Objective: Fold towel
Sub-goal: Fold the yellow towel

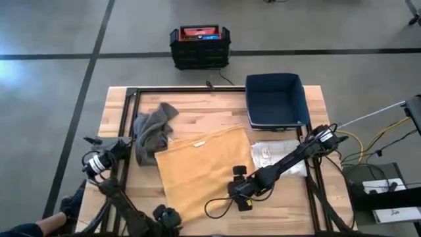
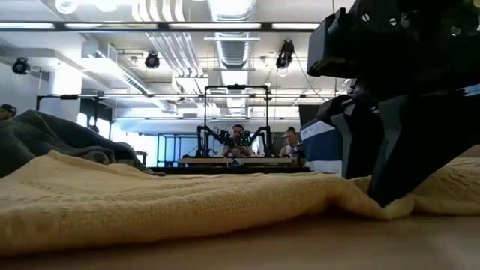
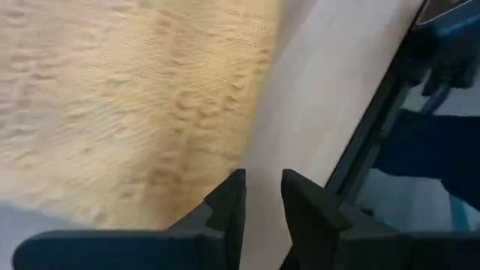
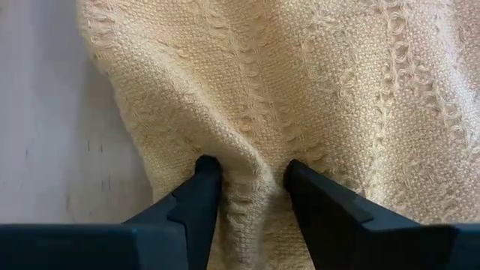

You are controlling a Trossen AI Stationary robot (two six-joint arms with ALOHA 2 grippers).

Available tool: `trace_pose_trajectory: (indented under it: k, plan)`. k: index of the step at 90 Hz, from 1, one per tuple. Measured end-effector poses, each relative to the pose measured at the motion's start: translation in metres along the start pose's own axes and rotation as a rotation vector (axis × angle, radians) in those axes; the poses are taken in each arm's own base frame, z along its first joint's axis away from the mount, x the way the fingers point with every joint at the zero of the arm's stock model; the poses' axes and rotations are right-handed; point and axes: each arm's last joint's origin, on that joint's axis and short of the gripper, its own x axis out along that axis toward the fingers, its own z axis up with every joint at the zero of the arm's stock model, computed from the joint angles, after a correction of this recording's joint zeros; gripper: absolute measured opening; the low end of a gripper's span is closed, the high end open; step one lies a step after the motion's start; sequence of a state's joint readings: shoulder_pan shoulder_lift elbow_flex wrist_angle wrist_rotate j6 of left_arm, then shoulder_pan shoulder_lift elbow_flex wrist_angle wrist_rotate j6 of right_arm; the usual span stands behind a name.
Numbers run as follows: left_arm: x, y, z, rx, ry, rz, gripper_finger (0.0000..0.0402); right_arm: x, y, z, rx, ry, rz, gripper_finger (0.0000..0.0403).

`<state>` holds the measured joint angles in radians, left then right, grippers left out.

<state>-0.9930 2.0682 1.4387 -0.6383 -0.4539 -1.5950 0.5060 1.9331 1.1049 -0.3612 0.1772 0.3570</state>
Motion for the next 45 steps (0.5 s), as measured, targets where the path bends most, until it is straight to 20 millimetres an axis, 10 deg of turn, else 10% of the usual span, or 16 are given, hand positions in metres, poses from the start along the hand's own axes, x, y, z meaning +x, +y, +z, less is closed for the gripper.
trace_pose_trajectory:
  k: [45]
  plan:
    - [-0.008,0.016,-0.023,-0.006,0.206,0.171,0.0074,-0.001,-0.004,-0.006,-0.019,0.063,-0.039,0.0114]
